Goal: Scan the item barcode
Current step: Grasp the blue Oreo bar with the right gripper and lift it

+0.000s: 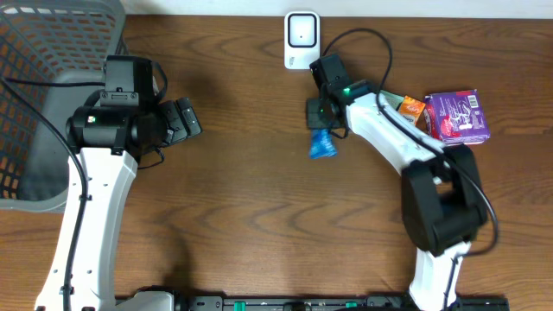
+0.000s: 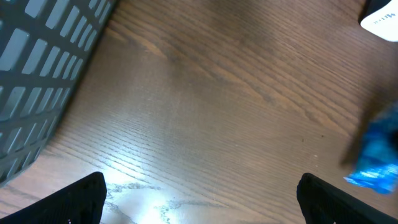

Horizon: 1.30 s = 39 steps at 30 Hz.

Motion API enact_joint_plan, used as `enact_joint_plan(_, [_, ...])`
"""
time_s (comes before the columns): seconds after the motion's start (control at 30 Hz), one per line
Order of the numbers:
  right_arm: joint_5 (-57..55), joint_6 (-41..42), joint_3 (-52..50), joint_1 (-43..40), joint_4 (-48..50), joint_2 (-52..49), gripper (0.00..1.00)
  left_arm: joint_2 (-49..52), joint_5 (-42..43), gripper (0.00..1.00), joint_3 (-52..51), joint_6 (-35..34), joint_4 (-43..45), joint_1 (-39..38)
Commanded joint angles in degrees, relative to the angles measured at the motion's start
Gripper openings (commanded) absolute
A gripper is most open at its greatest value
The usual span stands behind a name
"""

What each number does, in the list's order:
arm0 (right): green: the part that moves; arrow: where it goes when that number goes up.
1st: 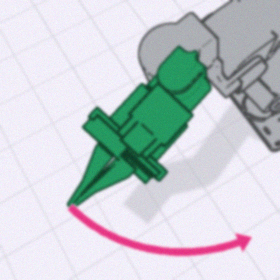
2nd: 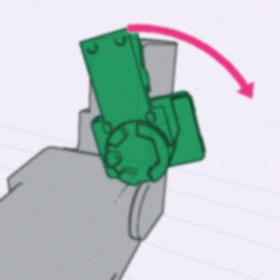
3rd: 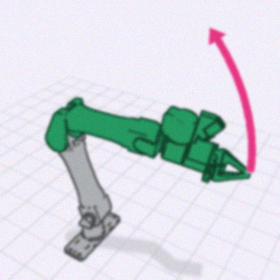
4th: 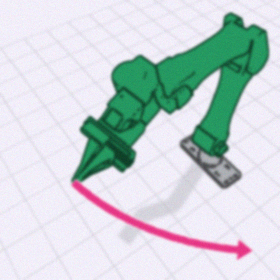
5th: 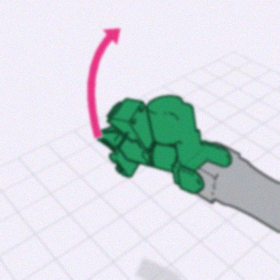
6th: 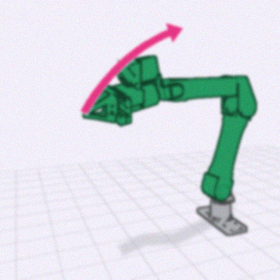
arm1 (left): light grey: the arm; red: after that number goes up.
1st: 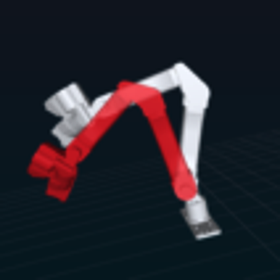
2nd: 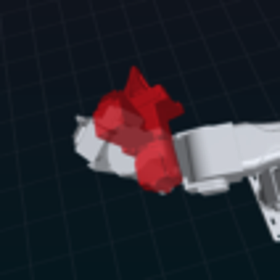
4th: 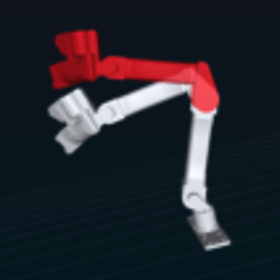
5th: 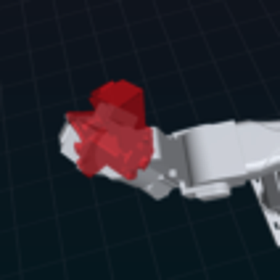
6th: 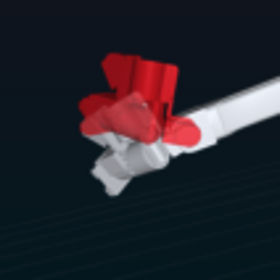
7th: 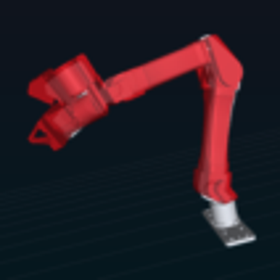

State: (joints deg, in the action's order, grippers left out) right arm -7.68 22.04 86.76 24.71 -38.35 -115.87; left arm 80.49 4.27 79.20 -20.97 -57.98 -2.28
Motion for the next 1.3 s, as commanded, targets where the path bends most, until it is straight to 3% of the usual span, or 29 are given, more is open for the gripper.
enact_joint_plan(0.0, [-24.4, -4.1, 0.2, 3.0, -2.0, 3.8, 0.01, 0.2, -0.7, 0.98, 0.3, -0.1, -0.1, 0.1])
enact_joint_plan(0.13, [-34.3, -6.4, 0.2, 5.5, -2.7, 1.7, 0.01, 0.2, -0.7, 0.98, 0.3, -0.1, -0.1, 0.1])
enact_joint_plan(0.37, [-35.5, -8.9, 0.2, 7.6, 0.0, -6.7, 0.01, 0.2, -0.7, 0.98, 0.3, -0.1, -0.1, 0.1])
enact_joint_plan(0.47, [-34.2, -8.8, 0.2, 8.9, 0.3, -9.1, 0.16, 0.2, -0.7, 0.98, 0.3, -0.1, -0.1, 0.1])
enact_joint_plan(0.6, [-29.2, -8.8, 0.2, 11.2, 1.5, -9.6, 0.21, 0.2, -0.7, 0.98, 0.3, -0.1, -0.1, 0.1])
enact_joint_plan(0.87, [-27.2, -8.8, 3.5, 14.3, 2.4, -8.8, 0.43, 0.2, -0.7, 0.98, 0.3, -0.1, -0.1, 0.1])
enact_joint_plan(1.27, [-15.4, -8.3, 13.6, 9.9, -4.5, -7.5, 0.46, 0.2, -0.7, 0.98, 0.3, -0.1, -0.1, 0.1])
